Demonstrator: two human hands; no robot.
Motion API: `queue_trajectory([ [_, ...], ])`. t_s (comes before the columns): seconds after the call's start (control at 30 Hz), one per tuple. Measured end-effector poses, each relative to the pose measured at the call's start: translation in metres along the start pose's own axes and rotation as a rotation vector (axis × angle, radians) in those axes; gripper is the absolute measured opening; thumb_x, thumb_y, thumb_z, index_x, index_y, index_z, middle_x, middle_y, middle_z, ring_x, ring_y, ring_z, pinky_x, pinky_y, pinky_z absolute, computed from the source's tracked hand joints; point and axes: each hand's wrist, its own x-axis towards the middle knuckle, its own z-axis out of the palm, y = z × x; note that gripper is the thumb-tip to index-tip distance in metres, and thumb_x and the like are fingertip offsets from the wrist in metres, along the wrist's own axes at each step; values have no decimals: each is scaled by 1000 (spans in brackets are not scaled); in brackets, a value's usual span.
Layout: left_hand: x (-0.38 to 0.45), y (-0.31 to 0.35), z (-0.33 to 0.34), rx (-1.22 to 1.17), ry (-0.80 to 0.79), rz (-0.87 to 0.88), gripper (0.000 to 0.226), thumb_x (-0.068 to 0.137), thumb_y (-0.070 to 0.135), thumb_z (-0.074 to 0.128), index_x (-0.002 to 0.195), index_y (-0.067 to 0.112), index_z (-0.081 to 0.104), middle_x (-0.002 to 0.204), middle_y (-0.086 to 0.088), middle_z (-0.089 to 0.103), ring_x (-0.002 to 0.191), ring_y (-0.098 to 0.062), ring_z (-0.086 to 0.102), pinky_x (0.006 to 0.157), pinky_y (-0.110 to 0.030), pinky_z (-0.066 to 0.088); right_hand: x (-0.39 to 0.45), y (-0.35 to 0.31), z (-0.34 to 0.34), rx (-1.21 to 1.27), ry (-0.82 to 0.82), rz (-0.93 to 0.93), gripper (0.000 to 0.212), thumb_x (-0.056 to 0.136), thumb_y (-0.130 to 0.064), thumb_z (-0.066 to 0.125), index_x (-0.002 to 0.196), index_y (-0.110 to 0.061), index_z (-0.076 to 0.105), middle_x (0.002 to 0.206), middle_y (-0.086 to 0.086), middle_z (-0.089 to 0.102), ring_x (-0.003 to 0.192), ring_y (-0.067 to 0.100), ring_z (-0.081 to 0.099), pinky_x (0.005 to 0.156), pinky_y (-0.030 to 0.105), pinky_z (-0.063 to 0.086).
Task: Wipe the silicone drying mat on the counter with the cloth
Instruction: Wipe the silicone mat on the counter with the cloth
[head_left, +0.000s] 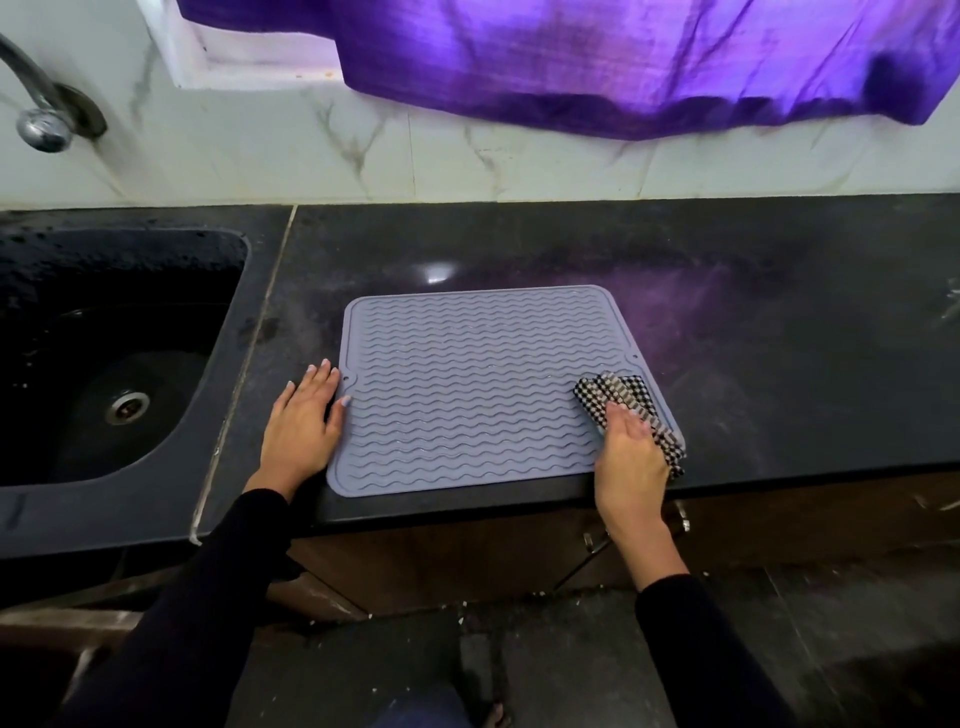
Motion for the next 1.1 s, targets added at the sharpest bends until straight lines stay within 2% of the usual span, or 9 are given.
queue_trajectory([
  [0.07,0,1,0,-14,5,-4,48,99,30,38,141,7,35,151,-7,29,142,-19,21,116,-37,11,1,-4,-7,-7,-23,6,49,88,4,49,136,-4,42,137,18,49,129,30,46,106,39,38],
  [0.17,-1,1,-2,-52,13,-14,48,98,31,41,140,9,38,150,-6,31,141,-18,23,116,-37,12,20,-1,-31,72,-63,86,32,93,-10,48,124,-10,55,112,19,65,105,38,58,89,42,47],
  [0.27,-2,3,-5,-80,24,-26,49,96,34,44,139,10,40,149,-6,34,141,-18,25,116,-37,13,58,23,-51,486,-192,302,23,90,-22,54,105,-13,69,102,19,67,104,37,59,92,42,47],
  [0.37,-4,3,-6,-79,47,-29,50,96,38,42,138,11,42,148,-6,36,140,-18,28,115,-35,14,77,19,-55,696,-60,432,21,89,-22,54,81,-10,69,90,14,67,102,36,61,90,42,49],
  [0.5,-5,3,-6,-71,48,-31,59,92,49,32,136,13,45,146,-5,40,138,-17,31,115,-35,17,72,-25,-40,464,-31,232,30,94,-14,47,120,-11,61,115,19,64,109,38,56,90,37,44],
  [0.6,-4,2,-5,-62,46,-32,59,91,49,31,136,13,45,146,-5,41,137,-18,33,115,-37,19,50,-43,-4,274,-85,69,36,93,-14,51,129,-8,52,129,16,57,119,31,51,100,35,40],
  [0.7,-3,2,-4,-51,43,-34,57,92,47,31,136,14,45,146,-5,40,137,-18,33,115,-37,19,40,-44,16,193,-52,28,48,93,-15,52,138,-5,41,145,12,41,137,25,35,115,32,21],
  [1.0,-5,3,-2,-20,39,-31,57,93,45,28,138,14,42,148,-4,37,139,-15,28,115,-32,14,38,-43,17,162,7,4,55,83,3,59,136,-5,45,142,12,46,134,23,41,115,34,27],
  [1.1,-6,4,-2,-10,41,-32,57,93,46,27,138,15,42,148,-3,37,139,-15,28,116,-33,14,45,-44,6,190,-26,75,49,87,-1,54,135,-10,47,134,14,54,125,30,49,104,38,38],
])
